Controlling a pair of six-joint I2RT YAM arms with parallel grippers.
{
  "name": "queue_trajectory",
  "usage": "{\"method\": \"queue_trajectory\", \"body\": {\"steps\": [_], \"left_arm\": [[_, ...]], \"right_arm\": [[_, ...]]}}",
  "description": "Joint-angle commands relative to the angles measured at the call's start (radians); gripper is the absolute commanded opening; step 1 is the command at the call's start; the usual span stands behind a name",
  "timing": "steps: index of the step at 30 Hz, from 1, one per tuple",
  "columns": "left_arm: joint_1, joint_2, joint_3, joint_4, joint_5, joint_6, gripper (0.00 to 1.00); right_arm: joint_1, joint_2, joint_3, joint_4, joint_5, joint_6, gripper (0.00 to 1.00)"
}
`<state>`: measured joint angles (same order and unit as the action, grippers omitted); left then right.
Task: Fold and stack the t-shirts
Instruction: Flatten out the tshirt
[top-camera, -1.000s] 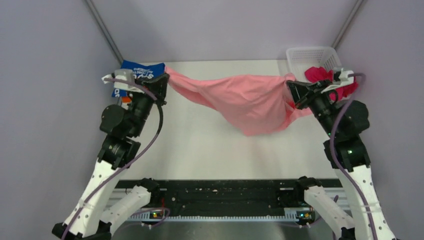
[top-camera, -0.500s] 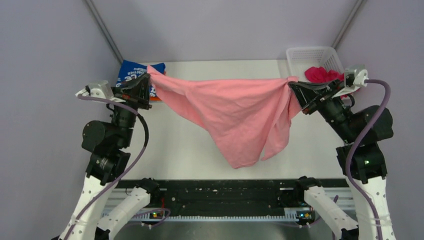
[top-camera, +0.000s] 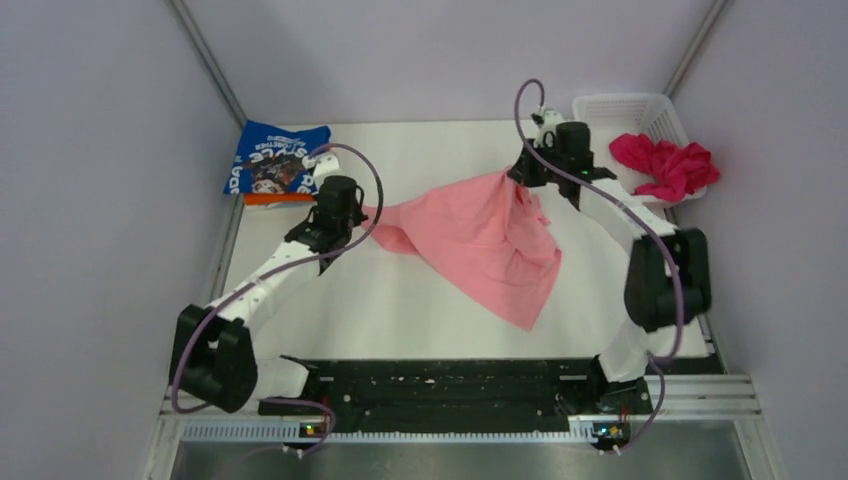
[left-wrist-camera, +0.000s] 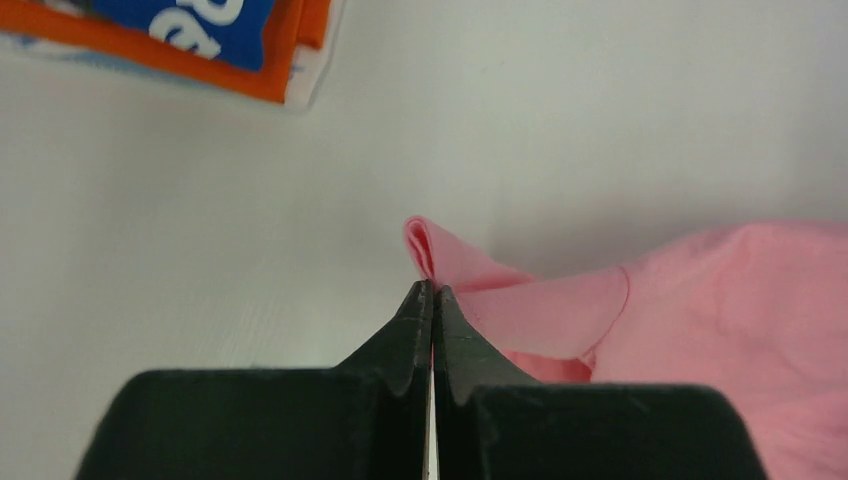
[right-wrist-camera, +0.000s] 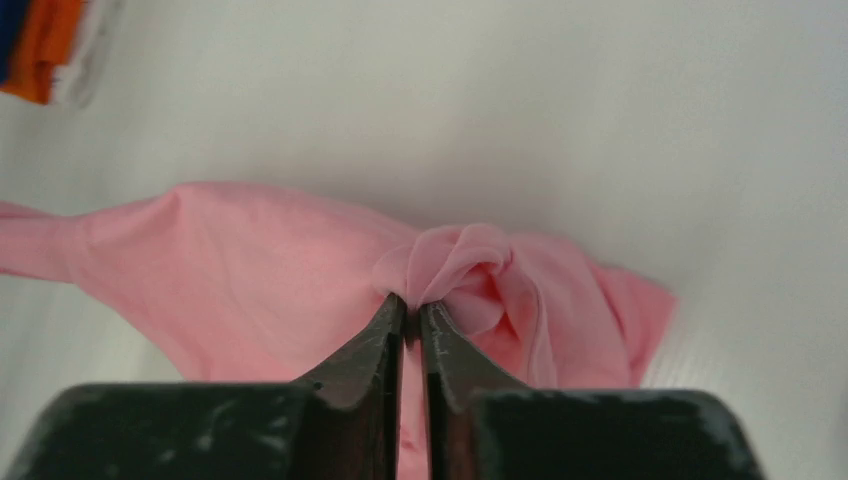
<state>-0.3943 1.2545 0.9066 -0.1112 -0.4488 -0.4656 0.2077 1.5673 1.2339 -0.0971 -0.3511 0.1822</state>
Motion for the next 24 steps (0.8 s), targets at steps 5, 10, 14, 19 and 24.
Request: {"method": "queue_trajectory", "body": {"steps": [5,10,14,19,24], "left_arm": [[0.093,0.162,0.016,-0.012,0.086,-0.141,0.00],[0.093,0.139,-0.024,0.020,0.092,-0.155,0.00],[0.093,0.114,-0.043,0.023,0.099,-0.159,0.00],[0.094,0.105,-0.049,0.009,0.133,-0.167,0.00],[0.094,0.099,-0.058,0.004,0.133,-0.175,0.00]], "right_arm": [[0.010,0.330,0.329,-0.134,0.144,-0.046,0.86],[0.021,0.092,0.093,-0.133,0.316,0.063,0.99],[0.088,-0.157,-0.181,-0.191,0.487,0.208,0.99],[0.284,-0.414,-0.412,-0.385,0.615,0.378,0.99],[0.431,-0.552,-0.569,-0.574,0.573,0.522,0.98]]}}
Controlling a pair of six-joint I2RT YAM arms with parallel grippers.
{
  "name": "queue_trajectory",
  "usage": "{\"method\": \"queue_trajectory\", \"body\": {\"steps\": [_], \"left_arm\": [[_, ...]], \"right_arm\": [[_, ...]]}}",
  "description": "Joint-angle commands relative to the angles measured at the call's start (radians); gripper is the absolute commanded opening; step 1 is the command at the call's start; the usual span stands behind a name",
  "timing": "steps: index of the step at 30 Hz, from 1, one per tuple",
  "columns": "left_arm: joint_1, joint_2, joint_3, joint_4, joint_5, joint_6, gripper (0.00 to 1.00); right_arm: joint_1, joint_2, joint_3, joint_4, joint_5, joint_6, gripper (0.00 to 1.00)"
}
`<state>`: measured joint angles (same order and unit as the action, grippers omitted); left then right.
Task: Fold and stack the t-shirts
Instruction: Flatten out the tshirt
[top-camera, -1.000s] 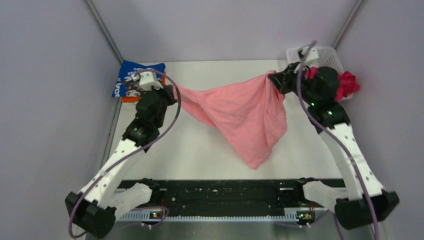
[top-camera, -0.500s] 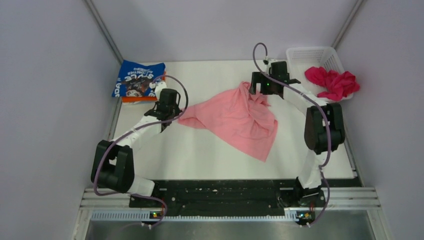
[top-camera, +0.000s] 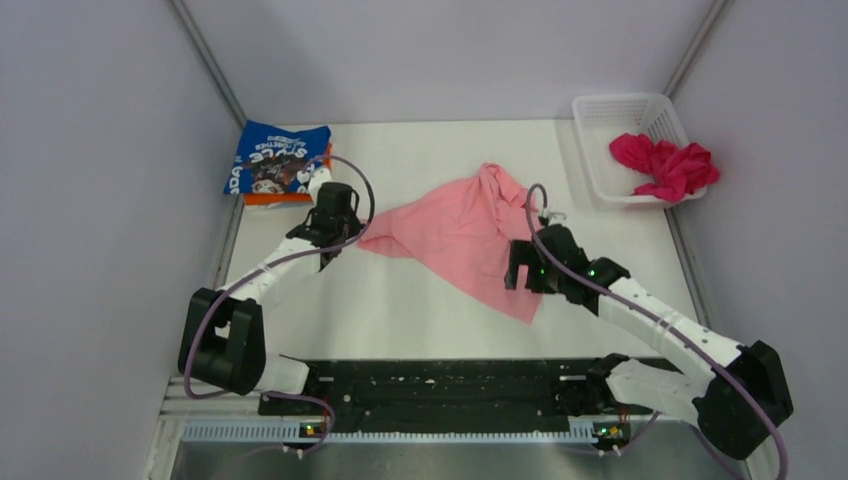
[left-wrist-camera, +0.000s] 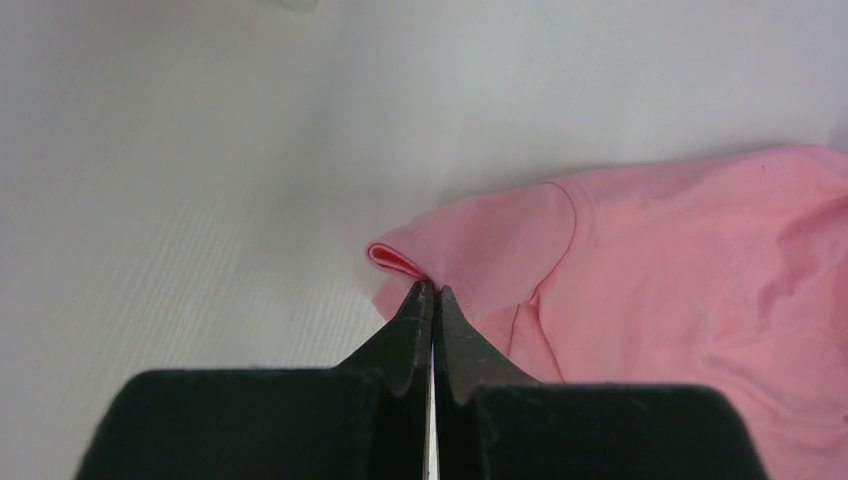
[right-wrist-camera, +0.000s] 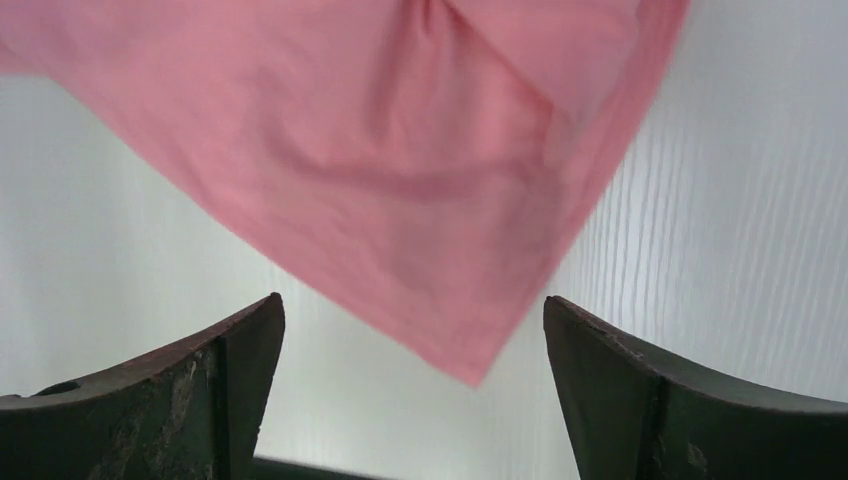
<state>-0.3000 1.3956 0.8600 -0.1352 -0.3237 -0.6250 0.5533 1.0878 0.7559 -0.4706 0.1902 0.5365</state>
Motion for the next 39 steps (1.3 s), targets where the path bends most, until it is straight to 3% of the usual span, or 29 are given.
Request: {"method": "queue_trajectory", "body": {"steps": [1,8,17,22,25,27,29,34,39], "left_arm": [[-0.001,-0.044,-0.012,0.028,0.003,-0.015,0.00],[-0.001,-0.049,-0.014,0.023,-0.005,-0.017,0.00],[-0.001,-0.053,-0.016,0.017,-0.014,-0.017,0.00],[-0.001,-0.061,-0.019,0.017,-0.018,-0.016,0.00],[-0.001,-0.060,-0.018,0.018,-0.020,-0.017,0.00],[-0.001,-0.057,-0.018,0.018,-0.020,-0.017,0.00],[-0.001,-0.057,-0.017,0.017,-0.029,-0.016,0.00],[-0.002,-0.082,0.017,0.005,-0.051,0.008,0.00],[-0.002,-0.166,0.101,-0.004,-0.038,0.041,0.00]], "right_arm": [[0.120,-0.078,-0.112,-0.209,0.008,0.186,0.98],[0.246,0.038,-0.145,-0.179,0.086,0.267,0.95],[0.247,0.160,-0.148,-0.084,0.089,0.251,0.68],[0.248,0.181,-0.184,-0.063,0.091,0.281,0.47],[0.247,0.189,-0.204,-0.044,0.091,0.299,0.41],[0.248,0.189,-0.207,-0.031,0.096,0.304,0.29],[0.248,0.182,-0.202,-0.033,0.123,0.308,0.01],[0.220,0.111,-0.123,-0.071,0.243,0.269,0.00],[0.155,-0.063,0.037,-0.104,0.401,0.158,0.00]]}}
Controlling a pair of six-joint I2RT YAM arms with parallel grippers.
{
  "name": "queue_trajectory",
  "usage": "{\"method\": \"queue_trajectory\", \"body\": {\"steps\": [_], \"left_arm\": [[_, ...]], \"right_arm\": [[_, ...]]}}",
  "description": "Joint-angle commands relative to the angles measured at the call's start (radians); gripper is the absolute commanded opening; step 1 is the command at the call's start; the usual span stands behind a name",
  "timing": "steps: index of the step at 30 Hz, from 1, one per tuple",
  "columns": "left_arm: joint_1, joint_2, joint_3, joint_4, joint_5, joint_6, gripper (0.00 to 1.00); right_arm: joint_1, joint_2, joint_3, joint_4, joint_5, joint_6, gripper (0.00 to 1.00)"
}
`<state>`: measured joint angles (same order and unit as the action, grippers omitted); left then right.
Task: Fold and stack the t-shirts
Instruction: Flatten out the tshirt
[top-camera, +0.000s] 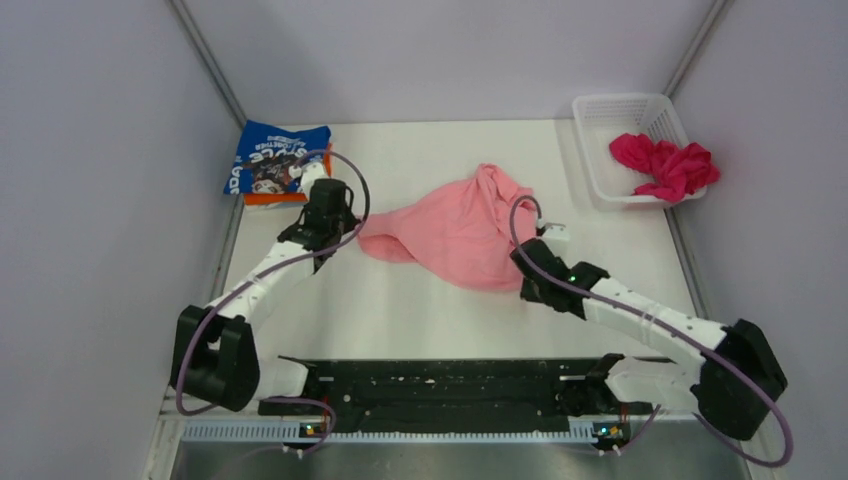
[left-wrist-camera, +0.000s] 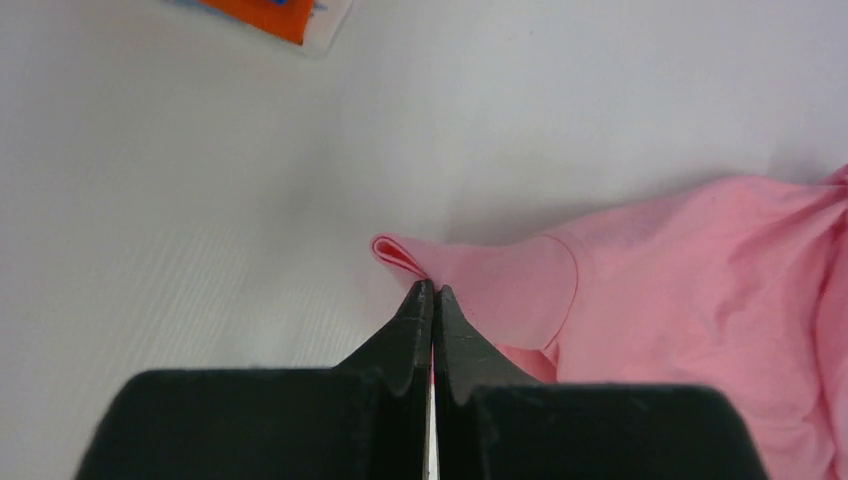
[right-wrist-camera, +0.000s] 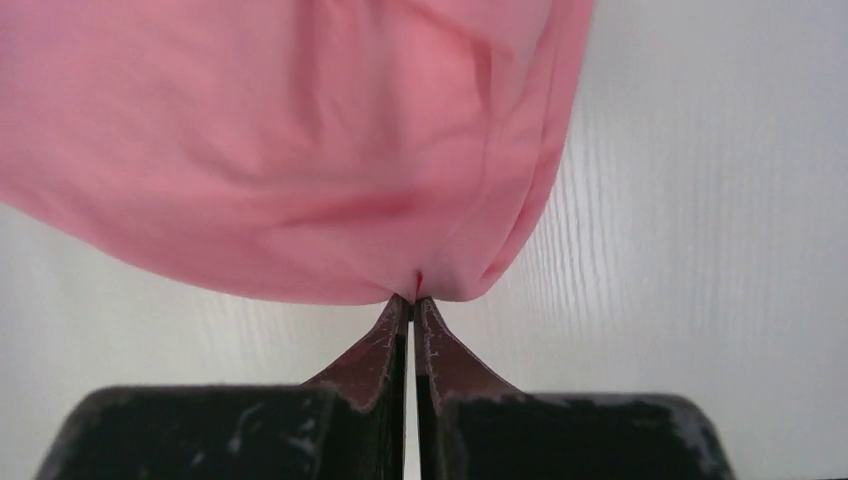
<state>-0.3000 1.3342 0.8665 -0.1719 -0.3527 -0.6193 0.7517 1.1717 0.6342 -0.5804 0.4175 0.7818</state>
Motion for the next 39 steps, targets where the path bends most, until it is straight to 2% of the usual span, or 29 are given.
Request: {"method": "queue_trajectory", "body": {"steps": [1,5,11,15,21,26,31,34,39], "left_arm": [[-0.002,-0.127,0.103,0.047,-0.001,0.049,0.00],[-0.004,-0.222,0.162,0.070,0.031,0.102,0.00],[-0.008,-0.386,0.288,0.075,0.093,0.184,0.00],[-0.009,-0.495,0.382,0.069,0.164,0.229,0.00],[-0.009,-0.622,0.511,0.033,0.241,0.277,0.00],[-0.008,-0.656,0.642,0.006,0.342,0.315,0.00],[-0.006,-0.662,0.744,-0.014,0.410,0.332,0.00],[-0.002,-0.664,0.757,-0.015,0.418,0.342,0.00],[-0.001,-0.632,0.710,-0.002,0.400,0.356,0.00]], "right_arm": [[-0.051,-0.188,0.192,0.006,0.202,-0.114,0.00],[-0.062,-0.314,0.348,0.007,0.283,-0.251,0.00],[-0.062,-0.423,0.560,0.043,0.287,-0.457,0.00],[-0.061,-0.470,0.698,0.070,0.184,-0.535,0.00],[-0.061,-0.475,0.904,0.033,-0.086,-0.592,0.00],[-0.062,-0.494,0.981,0.027,-0.239,-0.586,0.00],[-0.061,-0.512,1.015,0.025,-0.312,-0.574,0.00],[-0.062,-0.517,1.016,0.026,-0.319,-0.572,0.00],[-0.061,-0.511,0.973,0.035,-0.240,-0.595,0.00]]}}
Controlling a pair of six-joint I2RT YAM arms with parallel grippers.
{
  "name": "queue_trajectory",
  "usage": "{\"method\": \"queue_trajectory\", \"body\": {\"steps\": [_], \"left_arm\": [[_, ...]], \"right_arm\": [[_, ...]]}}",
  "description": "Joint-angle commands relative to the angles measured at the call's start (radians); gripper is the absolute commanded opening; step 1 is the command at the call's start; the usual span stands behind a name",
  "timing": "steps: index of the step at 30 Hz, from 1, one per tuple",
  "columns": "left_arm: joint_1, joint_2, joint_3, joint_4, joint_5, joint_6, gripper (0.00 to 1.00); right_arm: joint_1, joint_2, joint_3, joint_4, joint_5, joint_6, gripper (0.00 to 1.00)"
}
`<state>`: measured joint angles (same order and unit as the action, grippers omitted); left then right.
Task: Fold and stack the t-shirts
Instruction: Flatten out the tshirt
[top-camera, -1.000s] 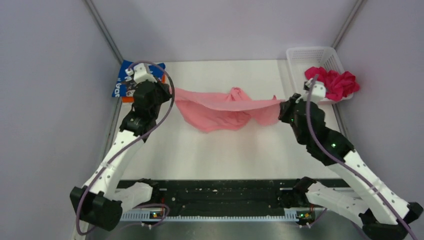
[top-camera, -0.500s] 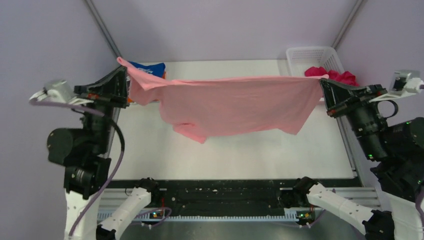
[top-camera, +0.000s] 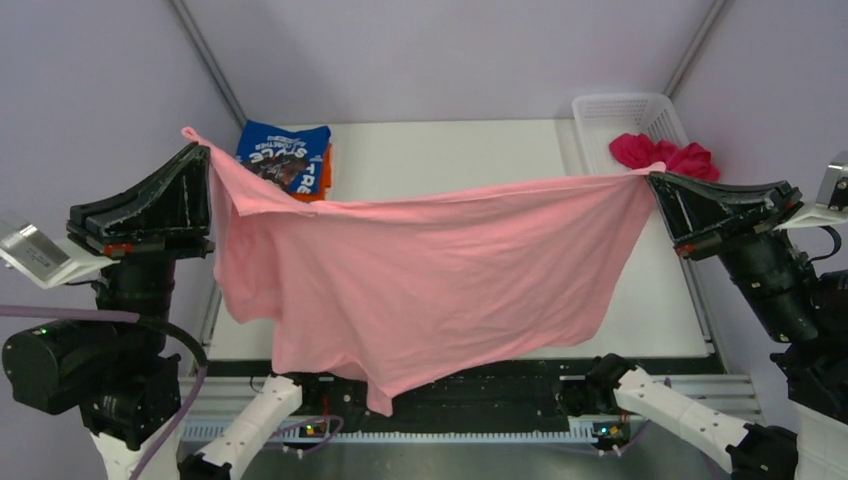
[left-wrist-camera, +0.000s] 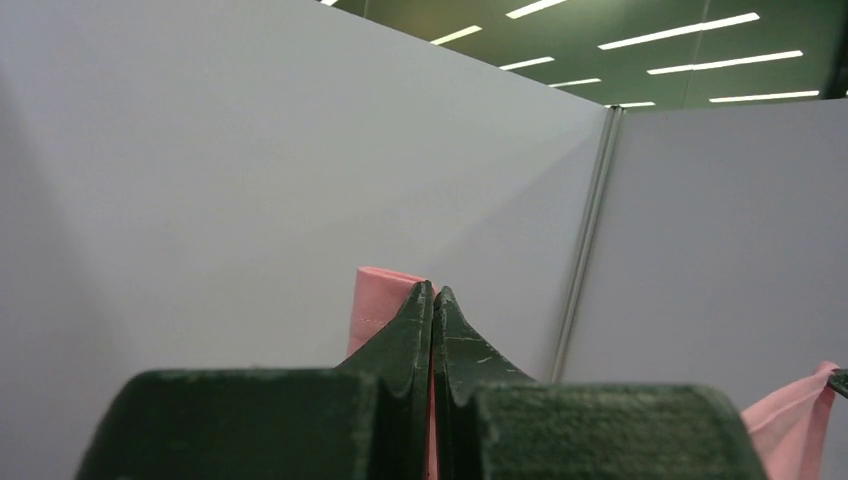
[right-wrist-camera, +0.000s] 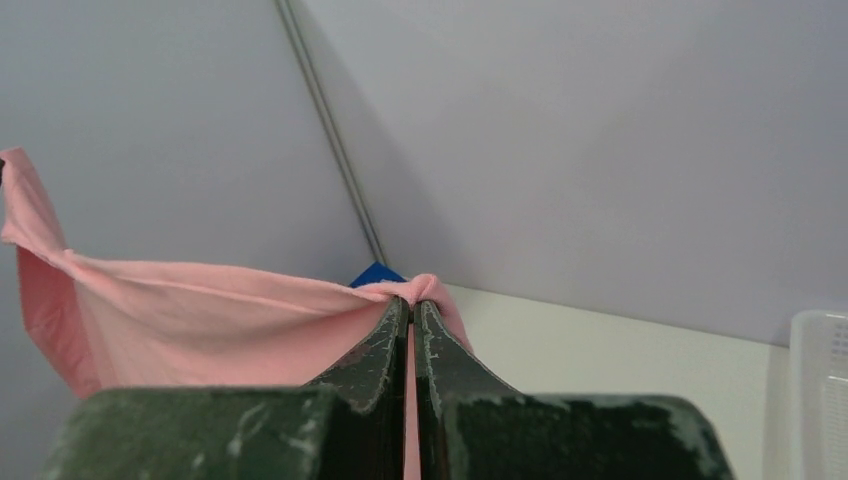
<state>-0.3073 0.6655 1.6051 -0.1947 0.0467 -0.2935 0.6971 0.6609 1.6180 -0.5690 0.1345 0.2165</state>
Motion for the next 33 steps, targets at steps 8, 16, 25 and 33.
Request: {"method": "queue_trajectory", "body": {"steps": [8,16,25,33], "left_arm": [[0.007,0.227,-0.237,0.161,-0.207,0.059,0.00],[0.020,0.753,-0.301,0.285,-0.387,0.083,0.00],[0.034,1.544,0.442,-0.195,-0.445,-0.044,0.99],[0.033,1.367,0.151,0.013,-0.261,-0.077,0.99]], "right_arm": [[-0.007,0.131,-0.202,0.075,0.599,-0.101,0.00],[-0.297,0.422,-0.515,0.362,0.547,-0.068,0.00],[-0.520,1.113,-0.318,0.506,0.195,-0.012,0.70],[-0.520,0.996,-0.409,0.537,0.127,0.037,0.93]]}}
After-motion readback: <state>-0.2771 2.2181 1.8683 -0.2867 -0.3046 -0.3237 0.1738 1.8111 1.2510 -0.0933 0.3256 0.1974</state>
